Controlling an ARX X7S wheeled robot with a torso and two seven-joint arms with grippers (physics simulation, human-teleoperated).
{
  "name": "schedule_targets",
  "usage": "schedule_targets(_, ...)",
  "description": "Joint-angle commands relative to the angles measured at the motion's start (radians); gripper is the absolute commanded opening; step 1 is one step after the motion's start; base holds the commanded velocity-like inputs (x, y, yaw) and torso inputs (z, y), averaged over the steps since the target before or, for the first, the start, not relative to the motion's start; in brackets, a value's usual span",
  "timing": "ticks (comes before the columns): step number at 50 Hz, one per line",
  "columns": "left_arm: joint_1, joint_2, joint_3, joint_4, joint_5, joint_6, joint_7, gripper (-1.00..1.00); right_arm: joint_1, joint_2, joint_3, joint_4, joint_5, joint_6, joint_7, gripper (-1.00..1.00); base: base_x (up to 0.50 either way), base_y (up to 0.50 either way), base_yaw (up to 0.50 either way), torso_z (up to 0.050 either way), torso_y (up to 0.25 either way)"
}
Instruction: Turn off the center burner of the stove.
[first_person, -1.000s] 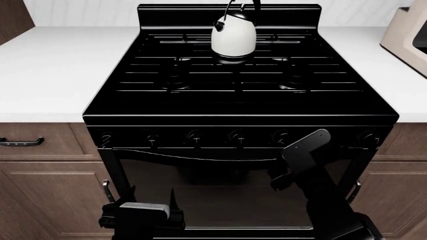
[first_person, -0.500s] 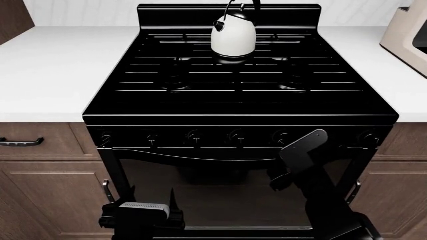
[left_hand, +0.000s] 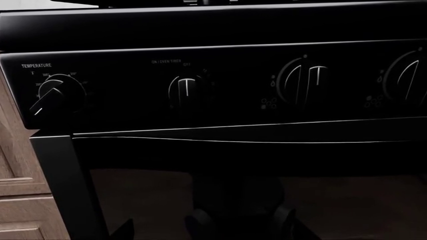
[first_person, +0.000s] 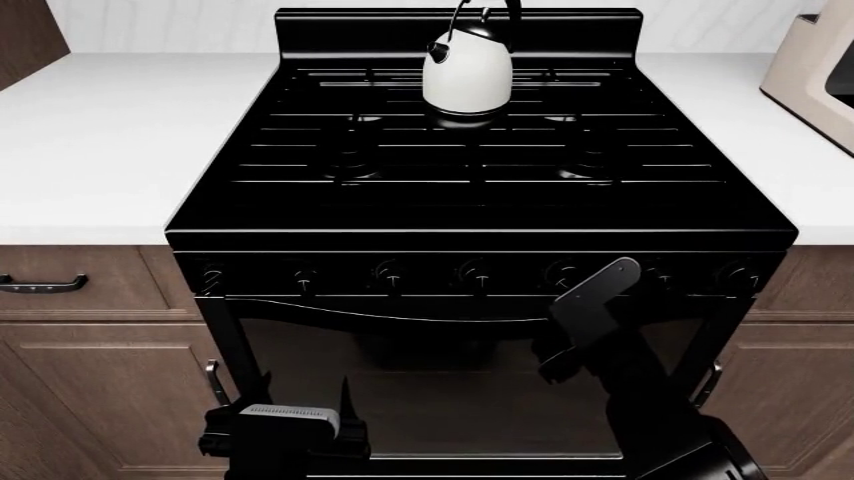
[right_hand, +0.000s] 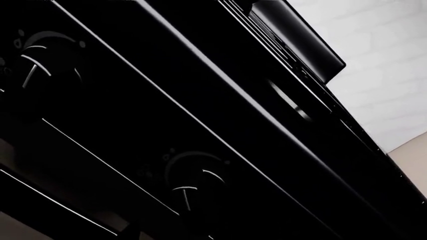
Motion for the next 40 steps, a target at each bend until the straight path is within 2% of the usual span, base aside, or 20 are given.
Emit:
schedule_targets(1, -0.002, -0.004, 0.004, -0.001, -0.006, 0.0, -0.005, 1.0, 0.028, 0.003, -0.031, 0.049, -0.016, -0.009, -0.014, 1.0, 0.0, 0.0, 0.0, 0.0, 0.0)
schedule_targets(40, -0.005, -0.017, 0.019, 0.001, -0.021, 0.003, -0.019, 1.0, 0.106, -0.015, -0.082, 0.208, -0.051, -0.063, -0.001, 1.0, 0.0, 0.0, 0.0, 0.0, 0.0)
